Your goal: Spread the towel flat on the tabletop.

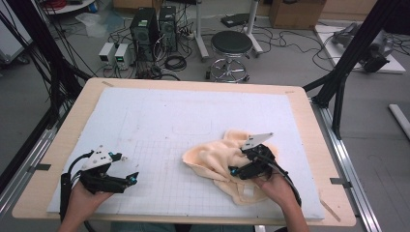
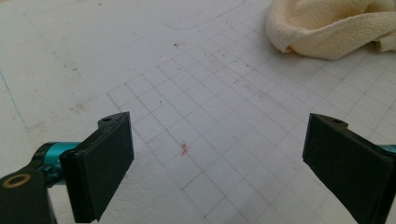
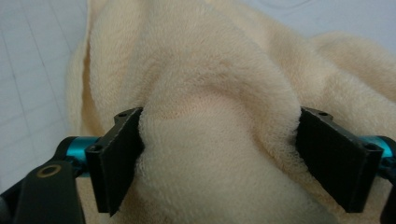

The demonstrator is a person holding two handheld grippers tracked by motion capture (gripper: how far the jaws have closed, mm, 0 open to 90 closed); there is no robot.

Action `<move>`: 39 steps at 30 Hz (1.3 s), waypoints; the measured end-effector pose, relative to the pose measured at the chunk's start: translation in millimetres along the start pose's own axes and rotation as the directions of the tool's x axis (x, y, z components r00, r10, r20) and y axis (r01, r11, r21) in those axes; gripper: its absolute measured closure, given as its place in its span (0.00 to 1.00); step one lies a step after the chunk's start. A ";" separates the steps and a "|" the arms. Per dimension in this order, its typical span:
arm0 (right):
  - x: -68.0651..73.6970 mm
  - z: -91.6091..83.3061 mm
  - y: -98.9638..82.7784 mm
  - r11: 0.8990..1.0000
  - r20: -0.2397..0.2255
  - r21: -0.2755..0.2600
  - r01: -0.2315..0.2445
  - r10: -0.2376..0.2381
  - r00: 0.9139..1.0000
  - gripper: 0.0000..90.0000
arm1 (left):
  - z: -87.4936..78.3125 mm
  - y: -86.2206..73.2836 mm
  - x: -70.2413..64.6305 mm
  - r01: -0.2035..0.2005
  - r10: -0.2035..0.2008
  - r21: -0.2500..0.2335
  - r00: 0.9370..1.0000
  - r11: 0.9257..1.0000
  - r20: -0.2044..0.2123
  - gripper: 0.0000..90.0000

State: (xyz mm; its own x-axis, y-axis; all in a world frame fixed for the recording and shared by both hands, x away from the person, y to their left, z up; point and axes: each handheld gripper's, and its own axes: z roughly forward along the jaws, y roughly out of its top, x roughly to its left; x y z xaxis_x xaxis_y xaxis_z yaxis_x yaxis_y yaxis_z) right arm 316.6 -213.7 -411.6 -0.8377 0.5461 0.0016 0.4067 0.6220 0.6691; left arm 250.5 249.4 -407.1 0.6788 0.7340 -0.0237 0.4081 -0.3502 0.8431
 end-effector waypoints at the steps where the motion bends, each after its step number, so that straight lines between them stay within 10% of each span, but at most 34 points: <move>1: 2.3 2.9 -0.1 1.000 0.017 0.018 0.021 -0.021 1.000 0.24 | 0.2 -0.2 0.0 0.006 -0.006 -0.005 1.000 1.000 0.001 0.10; 11: 5.2 5.9 0.8 0.996 0.055 0.049 0.073 -0.076 0.996 0.61 | 0.6 -1.4 2.0 0.014 -0.014 0.002 1.000 1.000 -0.003 0.10; 23: -13.5 -5.4 8.7 0.998 -0.071 -0.022 -0.065 0.063 0.995 0.76 | -1.0 -1.8 4.7 0.028 -0.028 -0.007 0.999 1.000 -0.023 0.10; 39: 2.5 -12.4 118.4 0.973 -0.151 -0.224 -0.056 0.022 0.988 0.76 | -4.7 -1.0 5.2 0.030 -0.031 -0.028 0.999 0.999 -0.034 0.10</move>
State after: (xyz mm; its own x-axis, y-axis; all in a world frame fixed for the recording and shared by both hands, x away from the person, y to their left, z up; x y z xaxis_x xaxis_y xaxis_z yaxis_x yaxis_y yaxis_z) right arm 358.1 -145.6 -323.1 -0.8742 0.4683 0.1286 0.3610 0.4494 0.8172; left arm 250.7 256.4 -405.5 0.6448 0.7637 -0.0313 0.4108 -0.3118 0.8568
